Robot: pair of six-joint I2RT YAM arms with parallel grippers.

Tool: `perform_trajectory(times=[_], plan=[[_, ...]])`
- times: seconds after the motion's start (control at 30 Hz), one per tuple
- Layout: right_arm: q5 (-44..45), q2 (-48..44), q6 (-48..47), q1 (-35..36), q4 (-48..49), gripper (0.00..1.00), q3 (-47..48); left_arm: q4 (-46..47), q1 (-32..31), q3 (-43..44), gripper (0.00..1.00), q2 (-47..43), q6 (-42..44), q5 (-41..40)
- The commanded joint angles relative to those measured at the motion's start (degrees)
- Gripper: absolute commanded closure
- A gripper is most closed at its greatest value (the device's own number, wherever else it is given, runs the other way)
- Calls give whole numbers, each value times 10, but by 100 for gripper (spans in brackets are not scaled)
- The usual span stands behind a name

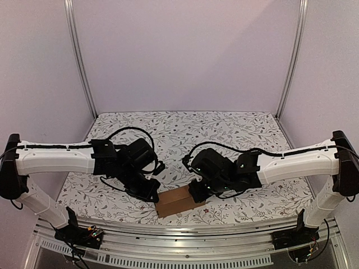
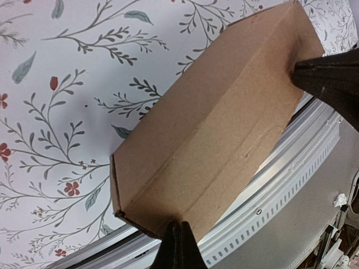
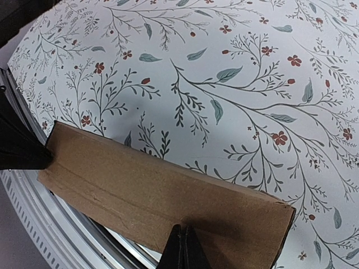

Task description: Fold the paper box

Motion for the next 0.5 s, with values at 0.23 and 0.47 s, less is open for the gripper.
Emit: perform_trajectory(times=[0.23,0.47], plan=[[-9,30,-2,-2,-74,100,-11,-9,-6,-19,100,12,4,-9],[9,24,-13,-2,-85,100,11,-33,5,44,100,11,22,-37]])
